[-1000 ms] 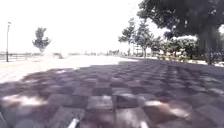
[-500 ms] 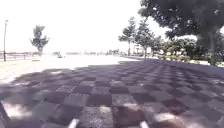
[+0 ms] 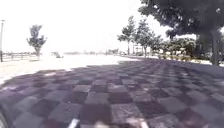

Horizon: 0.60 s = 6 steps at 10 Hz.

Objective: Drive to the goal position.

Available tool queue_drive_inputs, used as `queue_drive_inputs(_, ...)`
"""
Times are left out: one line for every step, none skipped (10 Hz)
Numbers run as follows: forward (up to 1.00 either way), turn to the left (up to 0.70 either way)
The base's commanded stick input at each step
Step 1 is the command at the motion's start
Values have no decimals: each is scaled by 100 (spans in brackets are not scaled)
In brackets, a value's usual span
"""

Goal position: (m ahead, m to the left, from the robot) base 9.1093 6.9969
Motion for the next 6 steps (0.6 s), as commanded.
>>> queue_drive_inputs(70,0)
queue_drive_inputs(70,0)
queue_drive_inputs(70,0)
queue_drive_inputs(70,0)
queue_drive_inputs(70,0)
queue_drive_inputs(70,0)
